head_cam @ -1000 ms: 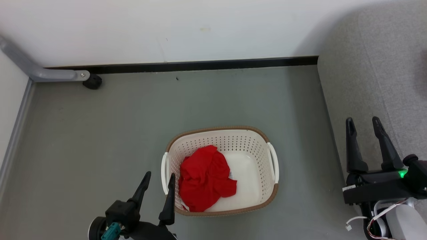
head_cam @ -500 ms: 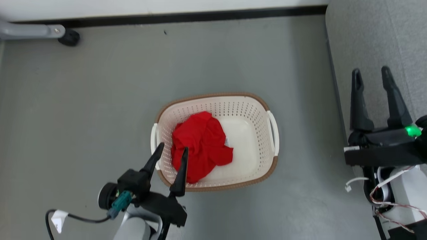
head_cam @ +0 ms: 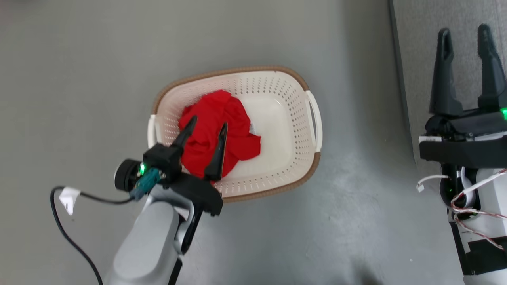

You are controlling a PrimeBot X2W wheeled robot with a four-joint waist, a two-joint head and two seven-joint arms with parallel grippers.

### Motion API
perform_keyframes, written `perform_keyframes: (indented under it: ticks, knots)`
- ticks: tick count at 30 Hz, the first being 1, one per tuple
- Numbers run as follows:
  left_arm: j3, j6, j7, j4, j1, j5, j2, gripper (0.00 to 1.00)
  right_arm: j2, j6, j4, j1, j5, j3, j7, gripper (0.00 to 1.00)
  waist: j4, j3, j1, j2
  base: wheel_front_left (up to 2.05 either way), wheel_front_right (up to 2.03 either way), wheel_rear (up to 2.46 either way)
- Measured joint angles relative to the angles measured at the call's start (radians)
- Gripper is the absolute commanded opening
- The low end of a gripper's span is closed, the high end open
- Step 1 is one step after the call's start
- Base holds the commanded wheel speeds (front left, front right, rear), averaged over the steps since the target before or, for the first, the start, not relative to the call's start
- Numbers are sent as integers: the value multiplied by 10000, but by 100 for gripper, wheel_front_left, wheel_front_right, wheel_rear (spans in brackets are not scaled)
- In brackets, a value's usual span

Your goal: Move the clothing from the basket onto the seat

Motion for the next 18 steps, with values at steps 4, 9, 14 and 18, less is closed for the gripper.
perform_keyframes:
  ticks: [4,9,14,18]
  knots:
    - [-94,-71,234,347,-602,52,-10,100,4,0,-44,-213,0,0,0,100,-165,397,0,0,0,0,0]
    - [-184,-69,606,1028,-1461,56,-31,100,56,0,-163,-458,-6,117,-2,100,-463,1002,0,-1,0,0,0]
    - [-314,25,1047,1789,-2123,155,-40,100,94,17,-203,-684,-73,196,-2,100,-754,1529,0,-1,0,0,0]
    - [-439,125,1453,2318,-2654,151,-52,100,109,46,-238,-861,-88,251,-2,100,-950,1907,-1,-1,0,0,0]
